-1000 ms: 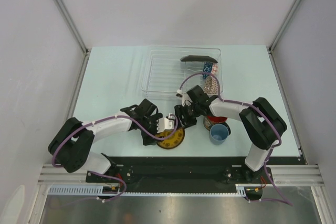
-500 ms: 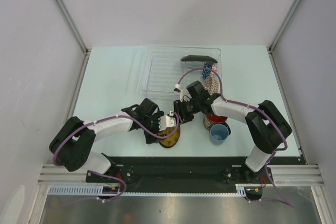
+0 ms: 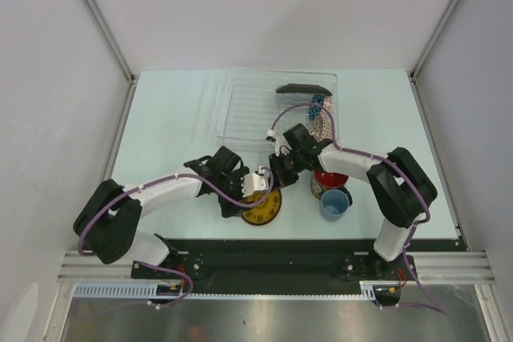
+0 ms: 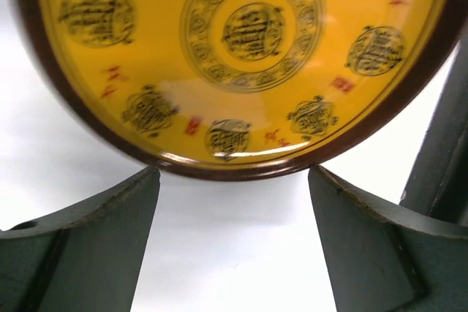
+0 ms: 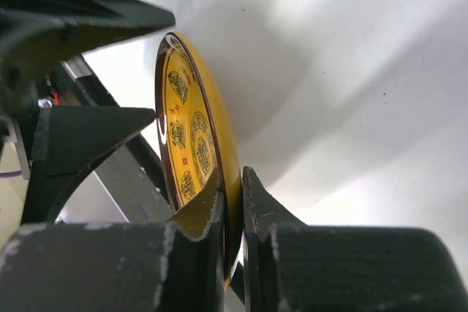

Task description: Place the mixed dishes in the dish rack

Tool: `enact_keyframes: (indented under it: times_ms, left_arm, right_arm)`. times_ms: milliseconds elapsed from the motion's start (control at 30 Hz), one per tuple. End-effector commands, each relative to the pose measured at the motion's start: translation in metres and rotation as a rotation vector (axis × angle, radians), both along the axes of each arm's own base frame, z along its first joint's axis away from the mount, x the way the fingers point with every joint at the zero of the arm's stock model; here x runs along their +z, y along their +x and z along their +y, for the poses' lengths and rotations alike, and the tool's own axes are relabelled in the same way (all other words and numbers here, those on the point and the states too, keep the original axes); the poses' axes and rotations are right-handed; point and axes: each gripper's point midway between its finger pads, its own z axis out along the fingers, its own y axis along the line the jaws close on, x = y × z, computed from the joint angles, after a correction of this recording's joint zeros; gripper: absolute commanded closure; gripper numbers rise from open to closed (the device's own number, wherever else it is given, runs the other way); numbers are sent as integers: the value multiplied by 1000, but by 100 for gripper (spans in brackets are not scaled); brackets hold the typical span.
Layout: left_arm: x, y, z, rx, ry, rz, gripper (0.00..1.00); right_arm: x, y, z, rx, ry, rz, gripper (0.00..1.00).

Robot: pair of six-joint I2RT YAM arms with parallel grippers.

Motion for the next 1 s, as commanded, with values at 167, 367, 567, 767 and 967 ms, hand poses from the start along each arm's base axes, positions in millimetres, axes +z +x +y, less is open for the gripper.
enact_keyframes:
  times_ms: [167,367,567,767,967]
  left_arm:
    - [130,69,17,225,-166,-190,12]
    - [230,89,64,442,-316,-201,10]
    - [268,105,108,628,-428,-110,11]
    - [258,125,119,708,-493,-65,12]
    - [248,131,124,750,-531,-51,12]
  right_arm:
    - [69,27,-10,46,31,-235,100]
    - [108,46,-14,57,30,-405,100]
    - [221,90,-27,-6,44,-878,100]
    - [323,123,-49,79,-186,-1588,100]
    - [312,171,-70,211,-569,-1768,100]
